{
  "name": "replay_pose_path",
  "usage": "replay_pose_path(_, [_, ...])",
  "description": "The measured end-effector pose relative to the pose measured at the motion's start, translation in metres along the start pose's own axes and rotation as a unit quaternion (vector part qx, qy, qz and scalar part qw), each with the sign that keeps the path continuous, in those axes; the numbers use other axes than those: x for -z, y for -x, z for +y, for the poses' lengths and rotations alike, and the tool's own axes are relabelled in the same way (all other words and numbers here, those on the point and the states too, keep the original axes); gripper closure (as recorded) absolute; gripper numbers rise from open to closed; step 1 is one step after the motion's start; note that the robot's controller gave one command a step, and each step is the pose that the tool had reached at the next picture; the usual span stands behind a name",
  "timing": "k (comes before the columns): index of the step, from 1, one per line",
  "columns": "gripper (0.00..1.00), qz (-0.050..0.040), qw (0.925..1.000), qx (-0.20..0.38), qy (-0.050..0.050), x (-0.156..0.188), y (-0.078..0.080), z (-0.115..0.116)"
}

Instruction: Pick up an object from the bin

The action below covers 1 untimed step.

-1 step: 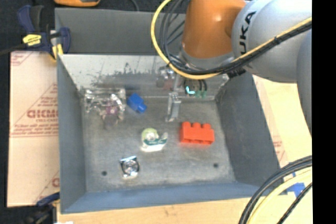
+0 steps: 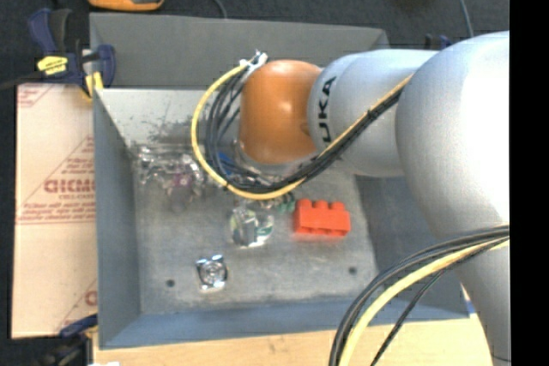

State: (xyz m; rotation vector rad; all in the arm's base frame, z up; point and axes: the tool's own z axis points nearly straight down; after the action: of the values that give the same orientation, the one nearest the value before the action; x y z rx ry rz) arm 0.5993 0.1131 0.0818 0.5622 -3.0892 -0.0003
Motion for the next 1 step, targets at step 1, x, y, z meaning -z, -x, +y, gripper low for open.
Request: replay_pose_path(1, [0.00, 0.0004, 0.9963, 0.086, 0.000, -0.0046, -0.0746, 0.0236])
